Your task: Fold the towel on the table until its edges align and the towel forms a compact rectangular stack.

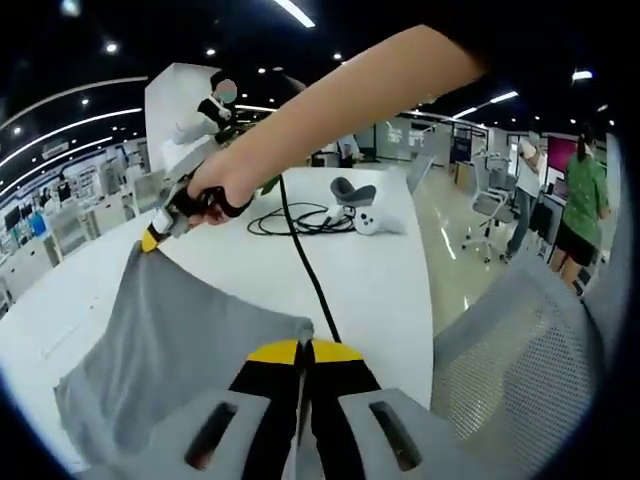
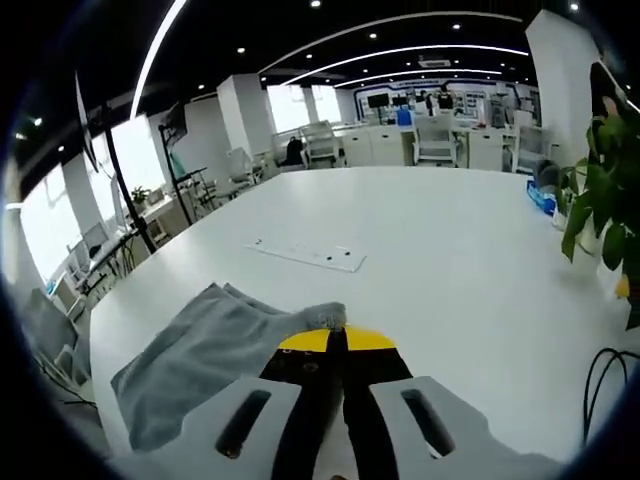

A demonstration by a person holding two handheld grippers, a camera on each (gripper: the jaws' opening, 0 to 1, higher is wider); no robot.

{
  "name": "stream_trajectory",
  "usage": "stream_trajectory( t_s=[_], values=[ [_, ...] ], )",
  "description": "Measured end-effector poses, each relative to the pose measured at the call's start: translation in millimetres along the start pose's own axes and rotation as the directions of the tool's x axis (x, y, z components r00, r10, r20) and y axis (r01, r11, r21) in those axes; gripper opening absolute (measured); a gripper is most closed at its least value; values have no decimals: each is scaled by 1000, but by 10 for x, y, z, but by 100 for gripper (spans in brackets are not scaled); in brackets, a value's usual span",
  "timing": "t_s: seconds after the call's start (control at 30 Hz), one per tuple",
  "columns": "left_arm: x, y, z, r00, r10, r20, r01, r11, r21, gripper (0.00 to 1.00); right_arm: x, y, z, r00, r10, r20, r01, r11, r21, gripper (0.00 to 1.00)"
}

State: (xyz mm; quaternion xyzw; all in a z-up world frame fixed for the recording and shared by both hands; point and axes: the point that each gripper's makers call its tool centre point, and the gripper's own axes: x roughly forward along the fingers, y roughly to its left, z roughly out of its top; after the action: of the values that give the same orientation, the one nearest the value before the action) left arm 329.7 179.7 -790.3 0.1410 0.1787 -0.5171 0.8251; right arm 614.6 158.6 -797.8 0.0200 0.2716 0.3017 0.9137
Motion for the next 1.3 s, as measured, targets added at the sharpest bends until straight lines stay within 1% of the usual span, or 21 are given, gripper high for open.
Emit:
stream_trajectory(
  t_s=[0.13,0.27,0.53,0.63,0.67,0.8,0.97,1.1,1.3],
  values=[
    [-151,30,59,999,25,25,-25,1000,-3,2,-6,69,116,1000,-3,13,3,1000,5,0],
    [-294,59,85,998,47,44,-46,999,-5,2,-17,139,195,1000,-10,23,9,999,35,0],
    [-567,145,86,993,89,73,-87,996,-28,2,19,271,320,999,-29,26,27,995,92,0],
    [-680,179,47,991,106,80,-103,994,-48,2,22,376,356,999,-36,29,32,993,118,0],
    [-725,192,30,990,113,83,-108,992,-59,2,20,433,371,999,-37,30,33,992,120,0],
    [-868,237,-31,987,133,92,-124,987,-97,2,42,553,428,999,-38,32,34,991,127,0],
    [-1002,313,-126,981,164,100,-149,978,-146,2,80,751,489,999,-35,32,30,990,135,0],
    [-1133,371,-211,977,186,100,-166,969,-183,2,153,893,532,999,-30,36,25,991,135,0],
    [-1305,448,-366,975,207,84,-185,958,-220,2,292,1090,530,999,-16,29,12,990,140,0]
  ],
)
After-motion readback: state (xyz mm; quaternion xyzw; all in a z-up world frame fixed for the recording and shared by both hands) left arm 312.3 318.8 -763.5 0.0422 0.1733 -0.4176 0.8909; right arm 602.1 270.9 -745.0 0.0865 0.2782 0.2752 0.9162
